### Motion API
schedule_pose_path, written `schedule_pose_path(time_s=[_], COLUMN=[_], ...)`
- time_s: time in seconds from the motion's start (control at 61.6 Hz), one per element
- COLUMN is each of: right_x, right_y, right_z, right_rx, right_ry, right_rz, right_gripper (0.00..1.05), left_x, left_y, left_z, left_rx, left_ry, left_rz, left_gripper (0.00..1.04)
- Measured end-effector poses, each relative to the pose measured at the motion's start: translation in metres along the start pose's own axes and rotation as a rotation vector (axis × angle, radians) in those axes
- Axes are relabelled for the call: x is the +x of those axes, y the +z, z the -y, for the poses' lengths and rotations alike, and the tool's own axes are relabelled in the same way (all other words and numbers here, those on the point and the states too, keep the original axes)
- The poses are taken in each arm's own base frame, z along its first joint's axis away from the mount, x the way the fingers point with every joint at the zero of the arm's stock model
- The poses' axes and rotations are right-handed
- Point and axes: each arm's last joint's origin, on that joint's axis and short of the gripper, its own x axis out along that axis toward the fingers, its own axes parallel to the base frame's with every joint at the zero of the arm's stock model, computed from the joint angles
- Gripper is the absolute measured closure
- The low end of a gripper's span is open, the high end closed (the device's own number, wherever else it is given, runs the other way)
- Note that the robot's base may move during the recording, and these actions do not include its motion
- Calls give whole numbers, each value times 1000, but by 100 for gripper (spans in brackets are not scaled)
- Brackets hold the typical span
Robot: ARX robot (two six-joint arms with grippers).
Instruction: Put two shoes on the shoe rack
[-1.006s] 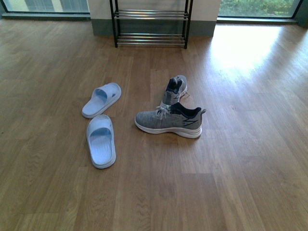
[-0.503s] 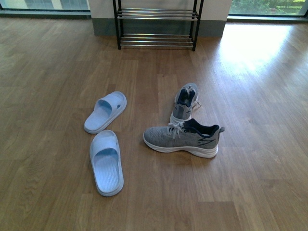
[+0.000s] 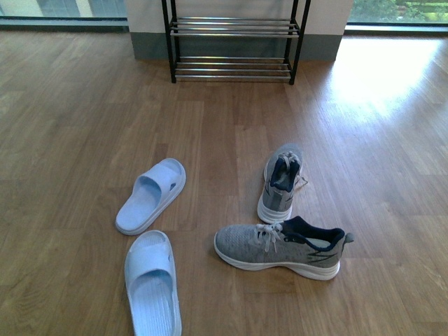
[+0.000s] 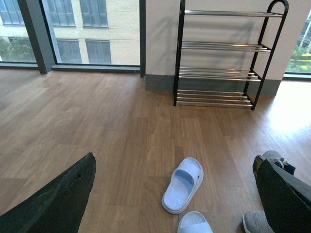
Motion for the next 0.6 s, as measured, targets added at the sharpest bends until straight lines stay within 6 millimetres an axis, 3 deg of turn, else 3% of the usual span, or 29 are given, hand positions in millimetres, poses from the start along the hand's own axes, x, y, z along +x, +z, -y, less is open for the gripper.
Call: schedule_pose_path(time_s=[0.601], right_x=[0], right_y=[-1], right_z=[0], right_rx=[-3], right_ry=[-14], right_rz=[-15], right_gripper=[9], left_x=[0], left_y=[0], left_z=[0], left_rx=[0], left_ry=[0], left_rz=[0], left_gripper=[9])
